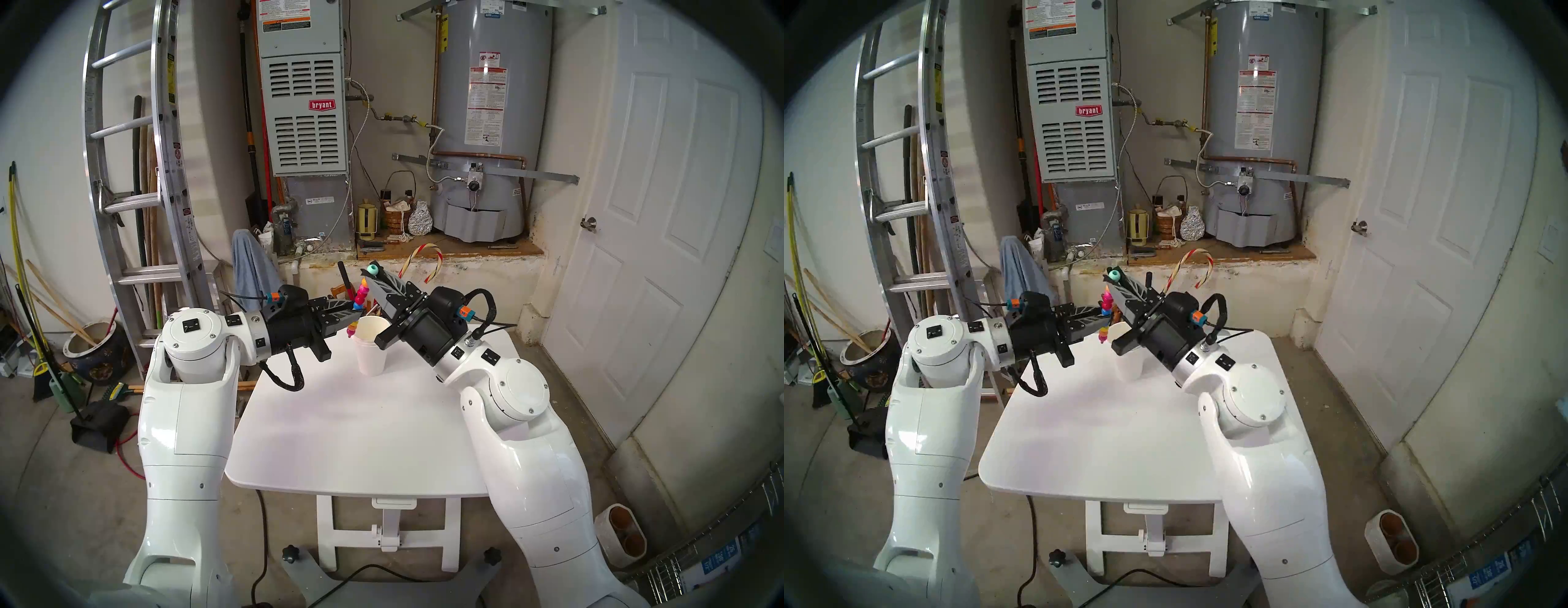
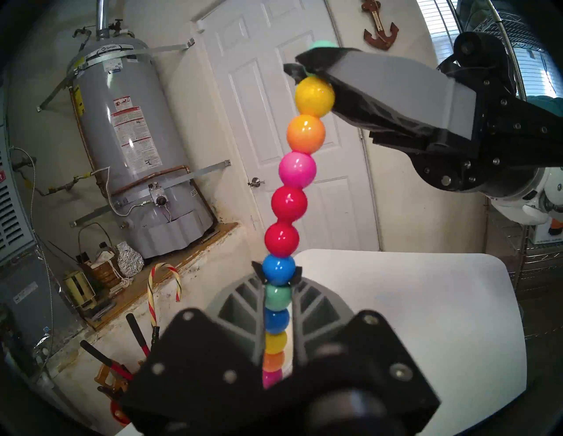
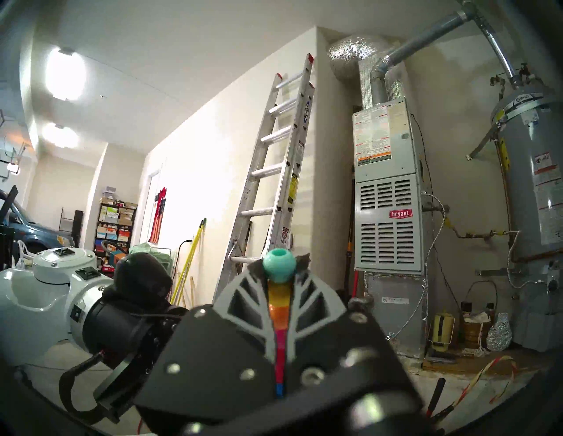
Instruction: Switch the marker to another color
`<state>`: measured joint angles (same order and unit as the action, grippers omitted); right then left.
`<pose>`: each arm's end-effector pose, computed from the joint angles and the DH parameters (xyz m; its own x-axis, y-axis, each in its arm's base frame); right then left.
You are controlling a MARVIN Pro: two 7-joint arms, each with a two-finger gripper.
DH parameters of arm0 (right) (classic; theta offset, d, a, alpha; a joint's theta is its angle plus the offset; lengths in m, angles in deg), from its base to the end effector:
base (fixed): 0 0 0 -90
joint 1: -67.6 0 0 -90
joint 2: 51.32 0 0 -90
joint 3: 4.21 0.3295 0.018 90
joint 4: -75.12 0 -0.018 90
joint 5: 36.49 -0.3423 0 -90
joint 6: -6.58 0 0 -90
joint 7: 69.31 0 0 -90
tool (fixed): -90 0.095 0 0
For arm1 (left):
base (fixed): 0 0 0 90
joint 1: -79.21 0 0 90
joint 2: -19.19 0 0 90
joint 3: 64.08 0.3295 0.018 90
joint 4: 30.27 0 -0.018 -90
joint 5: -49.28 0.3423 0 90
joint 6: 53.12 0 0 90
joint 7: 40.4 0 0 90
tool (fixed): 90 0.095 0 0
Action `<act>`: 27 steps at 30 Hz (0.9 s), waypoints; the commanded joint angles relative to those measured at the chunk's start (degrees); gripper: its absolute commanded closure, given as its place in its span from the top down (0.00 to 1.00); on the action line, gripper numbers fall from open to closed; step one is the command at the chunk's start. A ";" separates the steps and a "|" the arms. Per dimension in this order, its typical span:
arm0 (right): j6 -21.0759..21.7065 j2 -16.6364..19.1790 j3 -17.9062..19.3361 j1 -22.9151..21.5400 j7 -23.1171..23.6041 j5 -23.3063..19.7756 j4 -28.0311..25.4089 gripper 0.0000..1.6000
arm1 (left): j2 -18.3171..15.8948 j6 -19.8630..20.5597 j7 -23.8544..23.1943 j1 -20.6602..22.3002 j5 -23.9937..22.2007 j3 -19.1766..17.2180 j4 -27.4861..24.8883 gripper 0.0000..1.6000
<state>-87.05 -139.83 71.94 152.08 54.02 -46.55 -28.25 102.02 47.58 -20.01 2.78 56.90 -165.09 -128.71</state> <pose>0.4256 0.1456 -0.1997 -0.3287 -0.2138 0.9199 0.7346 -0.6701 0.1067 0.4647 0.0282 -0.2056 -0.1641 -0.2428 0.9561 -0.8005 -0.5337 -0.2729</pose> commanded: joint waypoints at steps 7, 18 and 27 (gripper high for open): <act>-0.67 -1.33 -1.54 -0.55 -0.70 0.78 2.86 0.00 | 1.38 -0.43 -1.26 1.79 -1.32 0.66 -3.13 0.00; -0.85 -1.03 -1.35 0.73 -1.29 0.85 2.15 0.00 | 1.82 -0.63 -0.99 1.89 -0.38 -0.02 -3.45 0.00; -0.39 -1.83 -0.52 -0.19 -1.37 -0.73 1.50 0.00 | 2.48 -0.38 -1.43 1.70 -0.62 -0.77 -3.47 0.00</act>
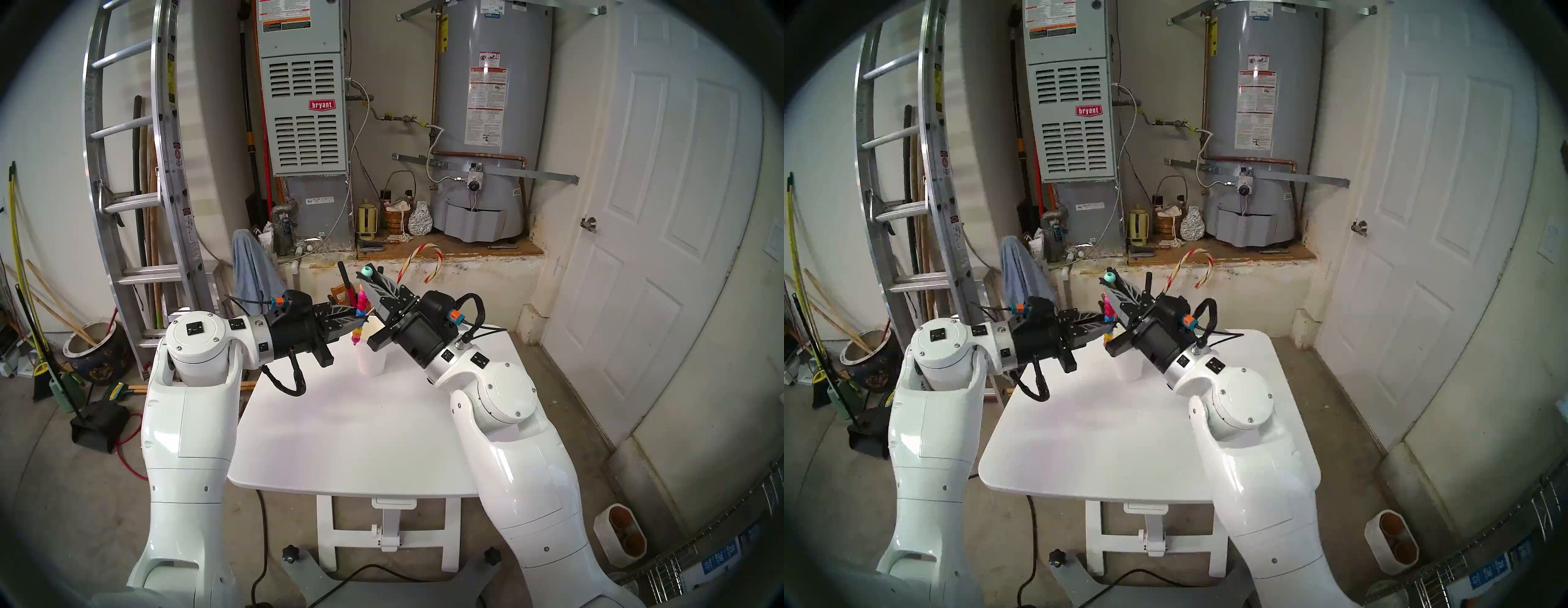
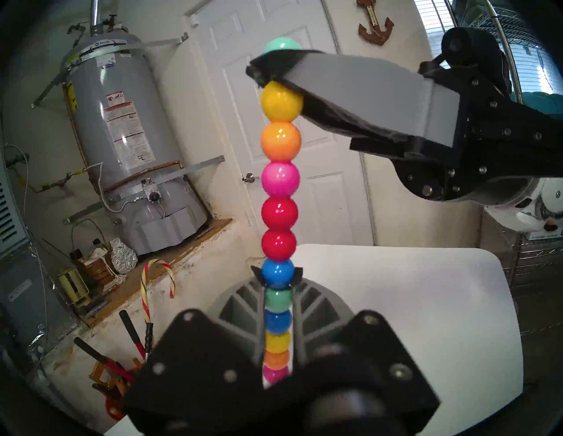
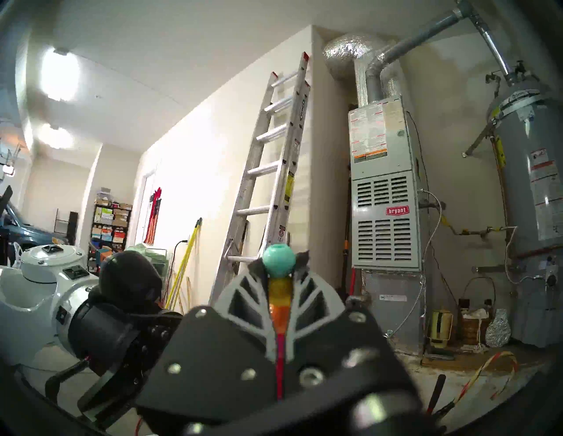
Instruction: Switch the marker to another color
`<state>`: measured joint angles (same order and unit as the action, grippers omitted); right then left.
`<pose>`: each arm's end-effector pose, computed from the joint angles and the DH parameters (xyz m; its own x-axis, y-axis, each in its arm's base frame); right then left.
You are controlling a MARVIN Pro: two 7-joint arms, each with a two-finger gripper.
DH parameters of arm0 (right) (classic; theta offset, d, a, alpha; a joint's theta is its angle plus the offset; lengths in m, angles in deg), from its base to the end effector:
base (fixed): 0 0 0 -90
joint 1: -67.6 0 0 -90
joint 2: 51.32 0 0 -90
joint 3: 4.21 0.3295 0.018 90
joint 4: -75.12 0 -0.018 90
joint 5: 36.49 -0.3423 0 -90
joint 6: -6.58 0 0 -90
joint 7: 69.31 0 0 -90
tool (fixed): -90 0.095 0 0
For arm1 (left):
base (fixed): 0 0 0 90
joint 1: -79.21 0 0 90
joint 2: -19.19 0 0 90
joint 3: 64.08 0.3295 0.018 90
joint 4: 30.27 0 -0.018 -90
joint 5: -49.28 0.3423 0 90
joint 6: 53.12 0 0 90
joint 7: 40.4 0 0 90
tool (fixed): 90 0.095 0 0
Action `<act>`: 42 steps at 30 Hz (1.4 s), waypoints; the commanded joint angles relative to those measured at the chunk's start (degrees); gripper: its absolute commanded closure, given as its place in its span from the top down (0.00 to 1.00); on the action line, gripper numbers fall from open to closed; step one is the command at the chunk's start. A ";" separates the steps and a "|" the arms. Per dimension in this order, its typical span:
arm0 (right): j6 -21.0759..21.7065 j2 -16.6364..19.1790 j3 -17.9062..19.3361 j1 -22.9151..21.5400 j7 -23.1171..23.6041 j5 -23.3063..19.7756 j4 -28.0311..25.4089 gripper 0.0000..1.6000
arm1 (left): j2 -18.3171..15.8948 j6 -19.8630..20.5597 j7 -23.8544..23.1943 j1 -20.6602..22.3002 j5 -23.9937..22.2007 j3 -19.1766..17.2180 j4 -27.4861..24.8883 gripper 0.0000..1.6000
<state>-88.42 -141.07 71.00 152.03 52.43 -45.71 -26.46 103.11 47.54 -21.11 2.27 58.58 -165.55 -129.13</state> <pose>0.4283 0.1560 -0.2077 -0.3235 -0.2224 0.9197 0.7249 -0.6829 0.0898 0.4615 0.0251 -0.2100 -0.1555 -0.2527 0.9550 -0.8054 -0.5274 -0.2707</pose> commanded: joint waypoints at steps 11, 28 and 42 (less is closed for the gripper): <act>1.87 -0.88 0.41 -0.58 -0.14 -2.00 -0.33 0.00 | 1.79 0.12 -1.23 2.03 -2.18 -0.76 -3.24 0.71; 1.64 -1.09 4.32 -6.73 -2.17 -1.53 0.87 0.00 | 0.77 0.46 -3.78 0.28 -3.26 -4.77 -4.51 1.00; 2.40 -0.75 4.59 -14.45 -1.51 0.73 7.42 0.00 | 3.18 -0.63 -4.95 -4.25 -8.88 -13.91 -8.11 1.00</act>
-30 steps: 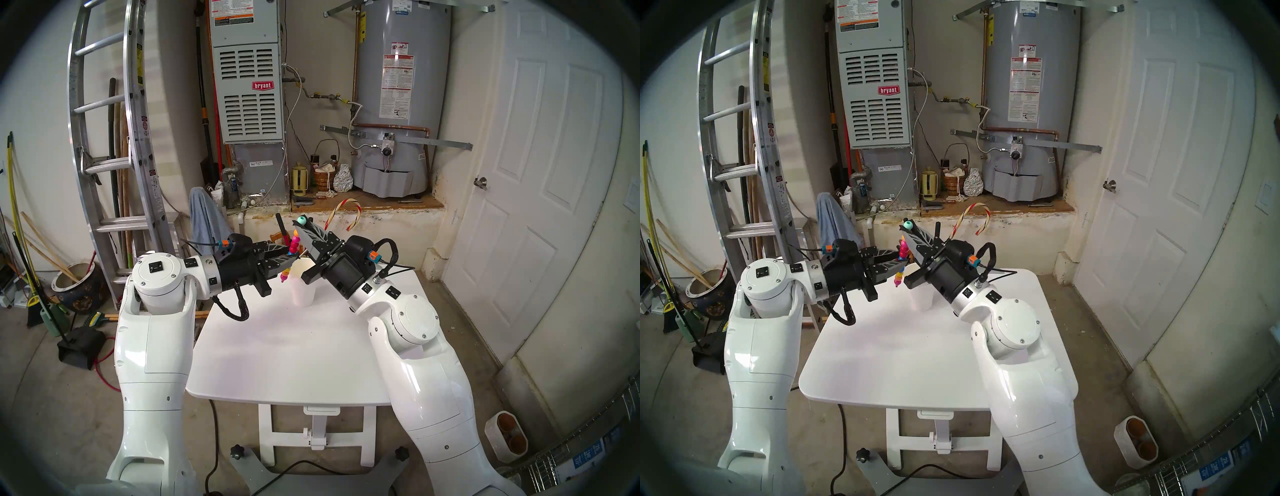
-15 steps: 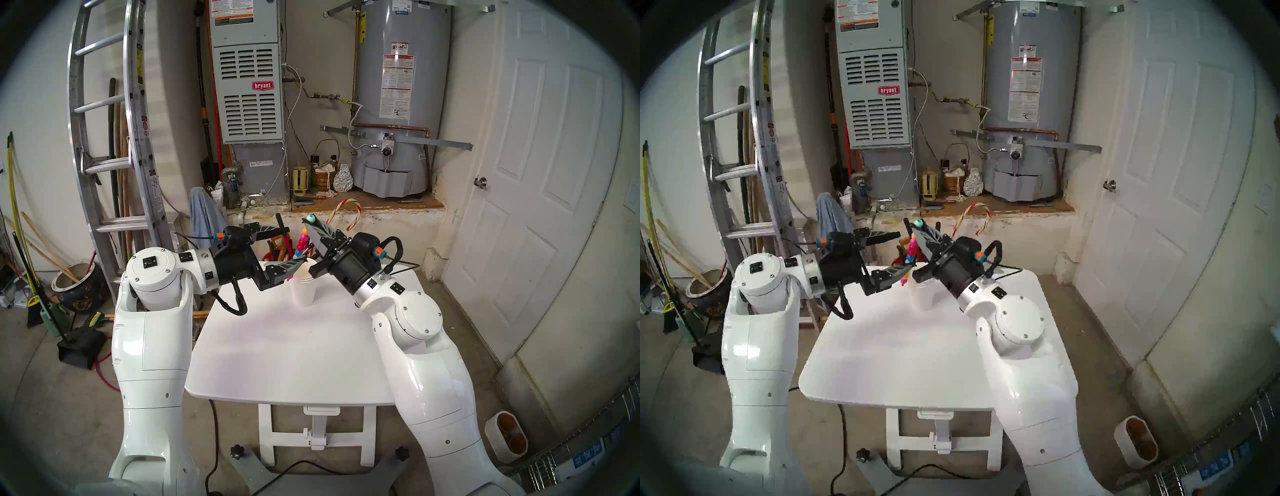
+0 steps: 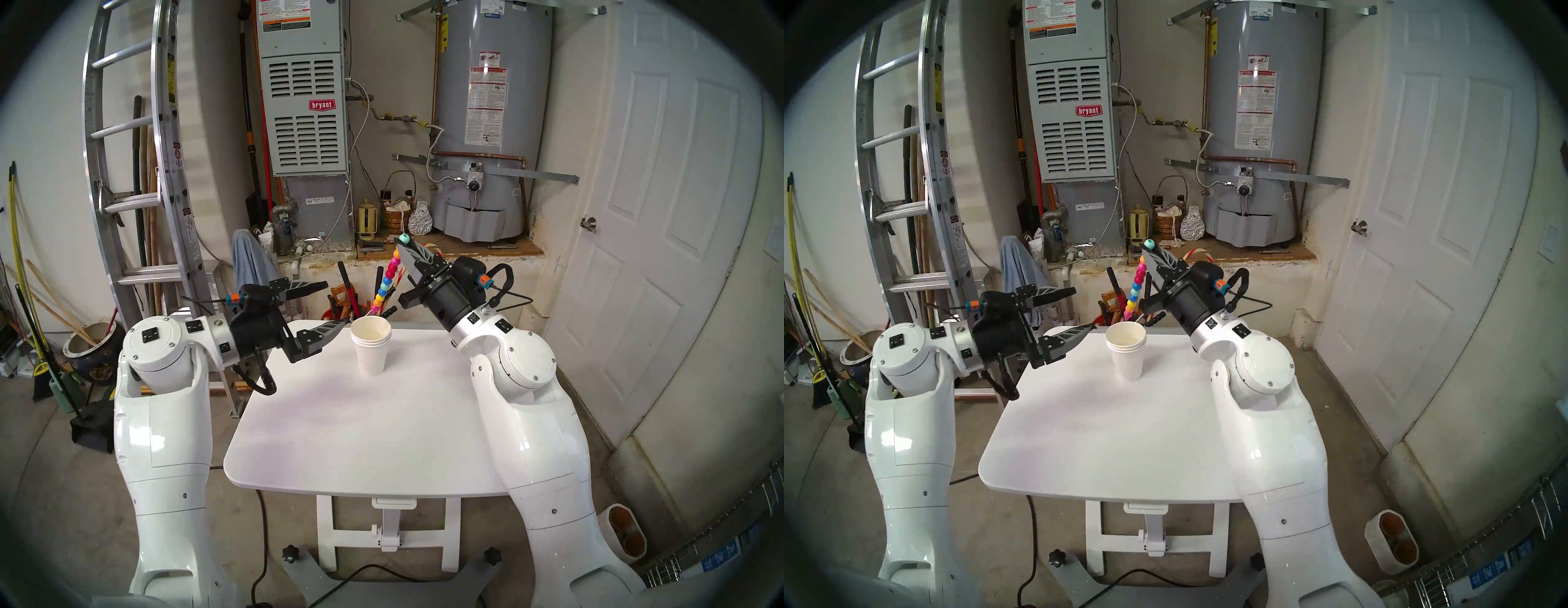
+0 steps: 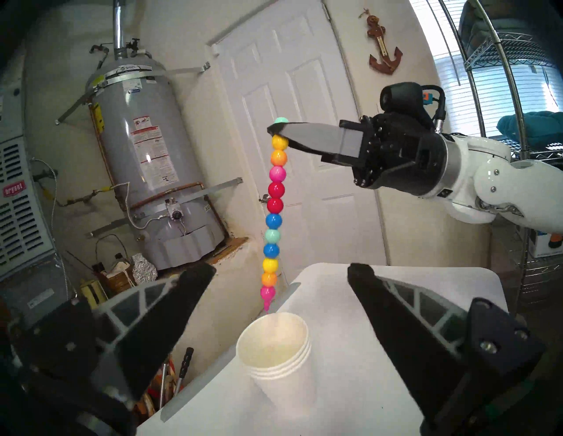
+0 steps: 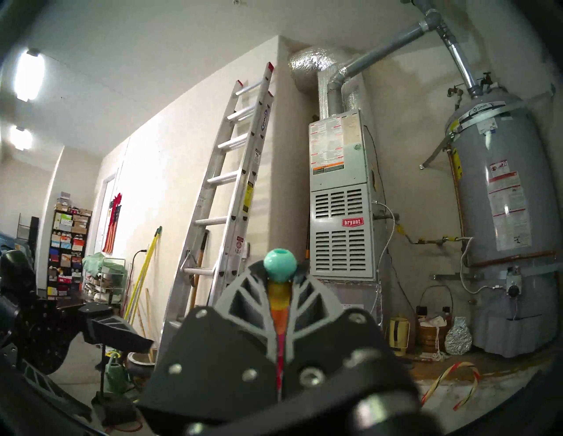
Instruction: Switch the marker to another color
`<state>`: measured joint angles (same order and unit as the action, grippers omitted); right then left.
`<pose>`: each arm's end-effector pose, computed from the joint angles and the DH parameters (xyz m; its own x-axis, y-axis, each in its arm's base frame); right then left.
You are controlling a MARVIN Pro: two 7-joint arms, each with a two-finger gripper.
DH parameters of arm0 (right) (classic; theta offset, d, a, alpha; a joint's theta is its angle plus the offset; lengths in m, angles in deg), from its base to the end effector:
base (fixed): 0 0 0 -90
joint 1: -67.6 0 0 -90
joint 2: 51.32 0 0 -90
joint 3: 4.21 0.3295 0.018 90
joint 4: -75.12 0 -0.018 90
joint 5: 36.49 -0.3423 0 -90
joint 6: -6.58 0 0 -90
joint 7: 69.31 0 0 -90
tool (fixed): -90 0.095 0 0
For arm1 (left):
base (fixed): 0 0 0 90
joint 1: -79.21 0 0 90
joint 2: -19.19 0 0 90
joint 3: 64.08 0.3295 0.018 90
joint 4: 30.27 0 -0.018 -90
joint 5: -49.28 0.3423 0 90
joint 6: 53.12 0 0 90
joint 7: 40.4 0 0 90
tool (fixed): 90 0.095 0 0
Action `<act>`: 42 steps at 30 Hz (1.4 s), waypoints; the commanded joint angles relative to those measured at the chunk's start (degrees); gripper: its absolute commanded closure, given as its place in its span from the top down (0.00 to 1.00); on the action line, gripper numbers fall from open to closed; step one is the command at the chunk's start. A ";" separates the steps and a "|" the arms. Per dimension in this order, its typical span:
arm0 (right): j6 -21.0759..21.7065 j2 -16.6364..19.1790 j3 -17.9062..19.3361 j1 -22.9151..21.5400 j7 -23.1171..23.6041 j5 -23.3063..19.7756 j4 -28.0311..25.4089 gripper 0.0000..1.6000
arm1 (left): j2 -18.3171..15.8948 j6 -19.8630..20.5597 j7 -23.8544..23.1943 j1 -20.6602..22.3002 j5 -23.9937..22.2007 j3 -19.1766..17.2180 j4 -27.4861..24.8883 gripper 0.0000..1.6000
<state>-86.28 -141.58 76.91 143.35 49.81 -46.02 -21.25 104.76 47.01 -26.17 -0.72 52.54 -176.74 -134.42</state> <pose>0.4867 0.1138 -0.1736 -0.3668 -0.1923 0.9102 0.6220 -0.7783 0.0862 0.4247 0.0818 -0.1898 -0.2147 -0.1552 0.9643 -0.7562 -0.5985 -0.2647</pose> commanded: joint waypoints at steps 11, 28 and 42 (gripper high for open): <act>-1.53 -0.21 -2.45 -5.66 2.87 2.84 6.60 0.00 | 2.58 -0.32 -0.02 -1.30 -3.09 -3.93 -2.69 1.00; -3.66 -0.11 -2.71 -0.68 2.32 5.18 7.37 0.00 | 2.65 -0.42 0.47 -0.58 -2.44 -3.48 -1.67 1.00; -4.95 -0.79 -3.52 0.25 2.36 5.37 9.72 0.00 | 2.59 -0.47 0.73 -0.62 -2.46 -3.38 -1.42 1.00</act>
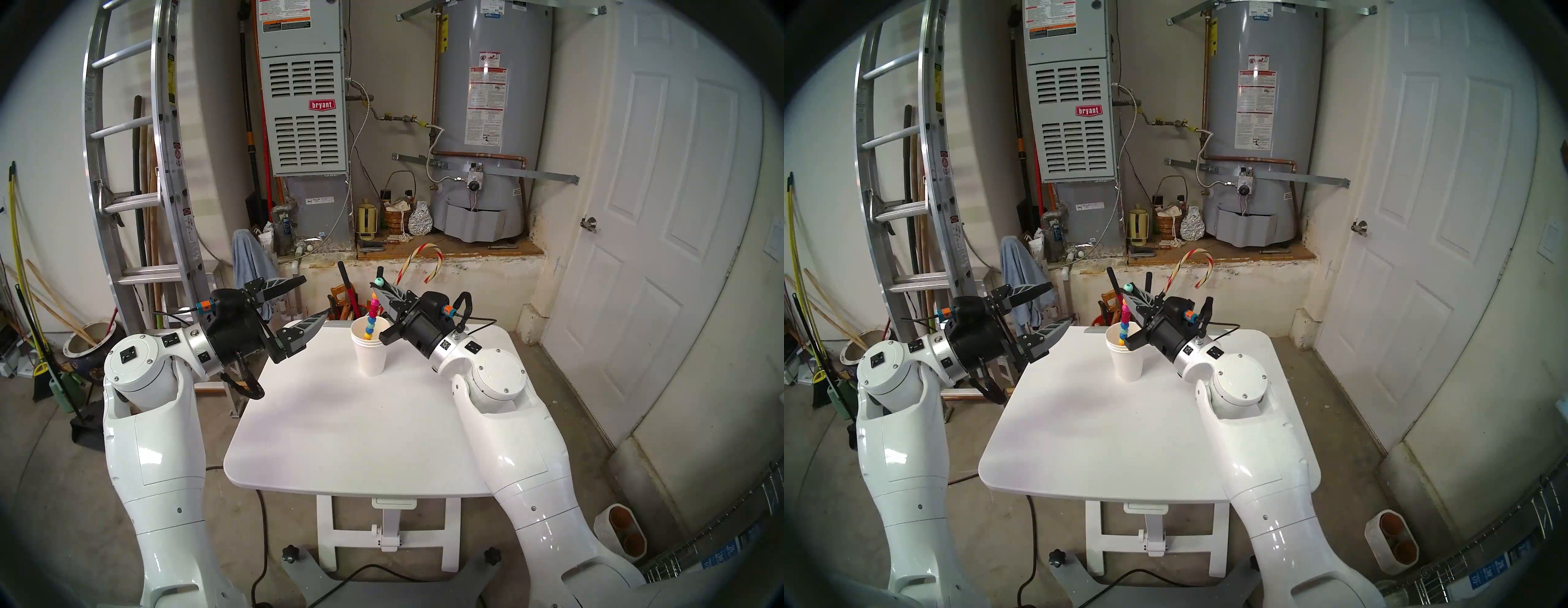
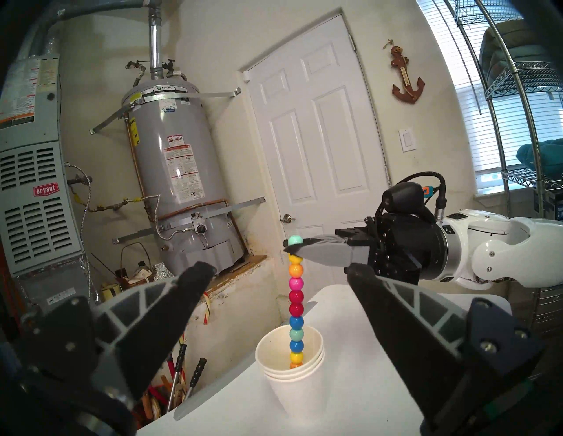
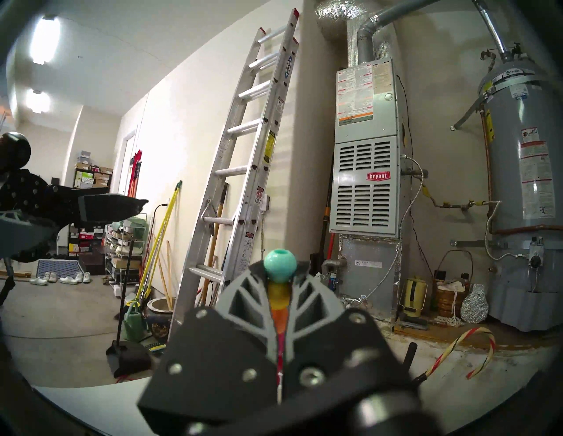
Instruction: Switch the marker to another color
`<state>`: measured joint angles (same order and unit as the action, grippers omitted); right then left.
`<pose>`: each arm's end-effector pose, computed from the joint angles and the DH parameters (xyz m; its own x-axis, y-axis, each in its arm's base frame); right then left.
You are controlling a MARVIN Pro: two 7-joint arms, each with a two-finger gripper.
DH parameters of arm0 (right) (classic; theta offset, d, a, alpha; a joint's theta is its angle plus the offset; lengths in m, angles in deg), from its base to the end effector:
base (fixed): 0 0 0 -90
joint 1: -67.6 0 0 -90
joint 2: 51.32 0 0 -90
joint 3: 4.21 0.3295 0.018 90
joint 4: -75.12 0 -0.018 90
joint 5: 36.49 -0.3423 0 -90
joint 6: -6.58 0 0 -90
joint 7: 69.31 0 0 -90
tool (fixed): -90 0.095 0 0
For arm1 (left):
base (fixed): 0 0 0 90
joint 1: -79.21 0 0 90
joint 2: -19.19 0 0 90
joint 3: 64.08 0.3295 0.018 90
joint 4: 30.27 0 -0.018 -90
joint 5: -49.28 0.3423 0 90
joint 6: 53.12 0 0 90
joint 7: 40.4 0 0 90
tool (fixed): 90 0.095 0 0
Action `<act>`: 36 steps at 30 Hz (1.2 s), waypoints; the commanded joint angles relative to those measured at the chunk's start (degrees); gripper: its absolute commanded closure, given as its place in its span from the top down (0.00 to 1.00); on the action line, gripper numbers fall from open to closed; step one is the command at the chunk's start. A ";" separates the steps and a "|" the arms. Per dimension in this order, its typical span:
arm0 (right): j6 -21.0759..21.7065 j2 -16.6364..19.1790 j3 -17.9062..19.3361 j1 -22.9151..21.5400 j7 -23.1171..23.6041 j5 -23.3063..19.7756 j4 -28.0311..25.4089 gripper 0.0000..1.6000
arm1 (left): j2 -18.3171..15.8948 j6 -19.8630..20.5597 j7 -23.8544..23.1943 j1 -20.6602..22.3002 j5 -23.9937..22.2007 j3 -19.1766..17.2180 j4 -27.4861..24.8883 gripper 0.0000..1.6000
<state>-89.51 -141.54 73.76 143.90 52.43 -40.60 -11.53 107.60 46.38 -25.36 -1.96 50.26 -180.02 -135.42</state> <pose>0.4929 0.1412 -0.2499 -0.2670 -0.0835 0.9601 0.6776 -0.7246 0.1254 0.4146 0.0900 -0.1928 -0.2326 -0.0858 0.9688 -0.7216 -0.6526 -0.2310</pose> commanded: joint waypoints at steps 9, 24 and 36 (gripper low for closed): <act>-1.93 -0.41 -0.48 -0.24 -0.23 0.46 0.24 0.00 | -0.28 0.08 0.11 0.42 -0.23 -0.09 -0.53 1.00; -2.16 0.10 -0.86 0.94 -1.12 1.34 0.64 0.00 | -0.21 0.24 0.14 -0.05 -0.48 -0.37 -1.04 1.00; -2.40 0.17 -1.08 1.36 -1.48 1.77 0.97 0.00 | -0.10 0.42 -0.01 -0.41 -0.54 -0.66 -1.54 1.00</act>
<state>-91.35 -141.28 72.94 145.53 50.82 -39.00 -9.80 107.37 46.59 -25.16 -2.39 50.17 -180.56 -135.86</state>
